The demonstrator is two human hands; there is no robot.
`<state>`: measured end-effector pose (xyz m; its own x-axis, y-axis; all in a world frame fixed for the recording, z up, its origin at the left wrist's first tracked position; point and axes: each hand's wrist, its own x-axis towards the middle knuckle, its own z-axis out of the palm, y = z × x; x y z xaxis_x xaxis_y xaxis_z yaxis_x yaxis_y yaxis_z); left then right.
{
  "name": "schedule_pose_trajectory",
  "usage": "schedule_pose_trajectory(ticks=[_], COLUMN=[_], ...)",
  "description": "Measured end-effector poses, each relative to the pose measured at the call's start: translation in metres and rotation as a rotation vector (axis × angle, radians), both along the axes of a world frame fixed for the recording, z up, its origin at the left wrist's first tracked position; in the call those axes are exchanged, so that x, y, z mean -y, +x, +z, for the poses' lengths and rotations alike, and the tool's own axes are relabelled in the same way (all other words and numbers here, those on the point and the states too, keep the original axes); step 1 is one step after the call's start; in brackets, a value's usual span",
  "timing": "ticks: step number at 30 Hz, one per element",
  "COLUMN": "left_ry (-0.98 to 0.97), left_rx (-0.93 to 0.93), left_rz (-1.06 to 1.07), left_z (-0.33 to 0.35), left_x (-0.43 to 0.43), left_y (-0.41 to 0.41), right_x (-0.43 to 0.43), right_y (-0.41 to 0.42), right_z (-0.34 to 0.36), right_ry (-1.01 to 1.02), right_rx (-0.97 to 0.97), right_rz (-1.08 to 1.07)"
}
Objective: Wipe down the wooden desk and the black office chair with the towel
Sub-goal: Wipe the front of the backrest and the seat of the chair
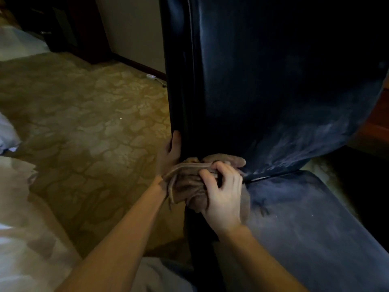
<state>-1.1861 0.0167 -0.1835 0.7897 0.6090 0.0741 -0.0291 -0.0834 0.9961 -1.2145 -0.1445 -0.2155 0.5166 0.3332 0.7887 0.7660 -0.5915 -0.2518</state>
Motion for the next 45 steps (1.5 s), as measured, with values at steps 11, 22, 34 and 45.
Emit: schedule_pose_trajectory(ticks=[11, 22, 34, 45], left_ry=[0.089, 0.108, 0.089, -0.099], left_rx=[-0.035, -0.044, -0.118, -0.152], left_rz=[-0.069, -0.11, -0.048, 0.003], left_z=[-0.003, 0.003, 0.004, -0.005], left_x=[-0.004, -0.007, -0.007, -0.002], left_y=[0.012, 0.0, -0.005, 0.004], right_x=[-0.008, -0.007, 0.031, 0.017], right_y=[0.035, 0.035, -0.018, 0.028], right_z=[-0.088, -0.033, 0.027, -0.028], right_ry=[-0.353, -0.668, 0.214, 0.025], right_rx=[0.0, -0.53, -0.085, -0.259], right_rz=[-0.056, 0.053, 0.09, 0.06])
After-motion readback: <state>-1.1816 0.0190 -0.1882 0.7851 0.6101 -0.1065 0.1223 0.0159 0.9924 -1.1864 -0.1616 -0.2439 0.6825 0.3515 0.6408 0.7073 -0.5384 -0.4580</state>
